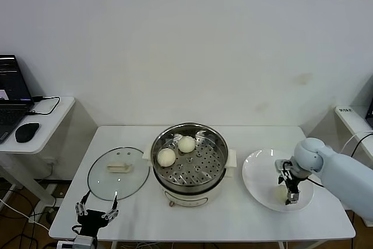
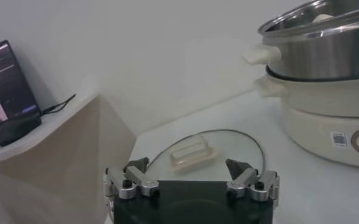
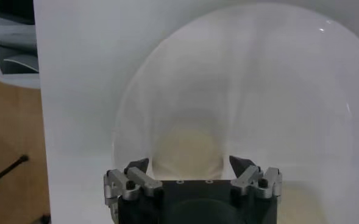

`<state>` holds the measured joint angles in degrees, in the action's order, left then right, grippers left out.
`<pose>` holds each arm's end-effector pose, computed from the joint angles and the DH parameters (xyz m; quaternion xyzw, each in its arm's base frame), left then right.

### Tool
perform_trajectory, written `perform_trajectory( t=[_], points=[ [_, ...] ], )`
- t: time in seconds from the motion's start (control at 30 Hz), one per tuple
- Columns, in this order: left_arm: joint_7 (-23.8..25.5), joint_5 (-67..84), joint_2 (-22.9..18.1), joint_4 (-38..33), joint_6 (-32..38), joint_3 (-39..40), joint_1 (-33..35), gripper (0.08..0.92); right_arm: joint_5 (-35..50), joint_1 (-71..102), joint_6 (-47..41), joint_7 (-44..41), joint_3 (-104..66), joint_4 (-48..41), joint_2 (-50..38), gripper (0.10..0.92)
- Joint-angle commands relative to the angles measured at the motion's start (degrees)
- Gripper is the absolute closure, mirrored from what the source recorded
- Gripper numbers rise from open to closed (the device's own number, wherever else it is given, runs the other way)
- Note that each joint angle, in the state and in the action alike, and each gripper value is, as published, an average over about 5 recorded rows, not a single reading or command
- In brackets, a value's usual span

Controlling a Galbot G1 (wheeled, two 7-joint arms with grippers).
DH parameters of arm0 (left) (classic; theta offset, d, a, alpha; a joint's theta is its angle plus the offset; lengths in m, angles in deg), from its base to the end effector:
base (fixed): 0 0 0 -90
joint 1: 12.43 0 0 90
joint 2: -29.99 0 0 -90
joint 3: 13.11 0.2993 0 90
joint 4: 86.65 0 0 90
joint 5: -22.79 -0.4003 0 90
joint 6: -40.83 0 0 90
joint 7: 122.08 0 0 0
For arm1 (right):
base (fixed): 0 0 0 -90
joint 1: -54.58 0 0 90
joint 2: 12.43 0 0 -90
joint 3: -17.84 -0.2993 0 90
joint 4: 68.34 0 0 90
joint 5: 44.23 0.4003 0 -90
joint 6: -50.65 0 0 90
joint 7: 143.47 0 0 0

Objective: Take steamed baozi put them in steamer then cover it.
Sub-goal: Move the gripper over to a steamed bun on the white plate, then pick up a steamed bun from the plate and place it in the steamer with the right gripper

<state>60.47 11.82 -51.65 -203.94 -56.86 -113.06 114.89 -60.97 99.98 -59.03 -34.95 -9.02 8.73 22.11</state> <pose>0.2146 0.0776 -0.2964 0.0184 -0.9684 -0.1962 0.1531 0.4816 -0.1230 -0.2374 0.4830 -0.5034 0.5056 0.5076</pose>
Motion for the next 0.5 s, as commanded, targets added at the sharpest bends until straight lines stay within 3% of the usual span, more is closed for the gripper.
perform_trajectory(
  t=[0.03,0.2,0.5],
  points=[
    [0.01,-0.02,0.02,0.17,-0.01,0.16,-0.07,0.177,0.03,0.16,0.01,-0.02,-0.5,-0.19,-0.22,0.33],
    [-0.06,0.01,0.1,0.55,0.03,0.49,-0.42,0.177,0.78,-1.48,-0.16,-0.63,-0.54,0.44,-1.12,0.386],
    [-0.26,0.26,0.03,0.26,0.17,0.47,-0.76,0.177,7.65,-17.57,-0.56,-3.63,6.63,2.52,-2.5,0.397]
  ],
)
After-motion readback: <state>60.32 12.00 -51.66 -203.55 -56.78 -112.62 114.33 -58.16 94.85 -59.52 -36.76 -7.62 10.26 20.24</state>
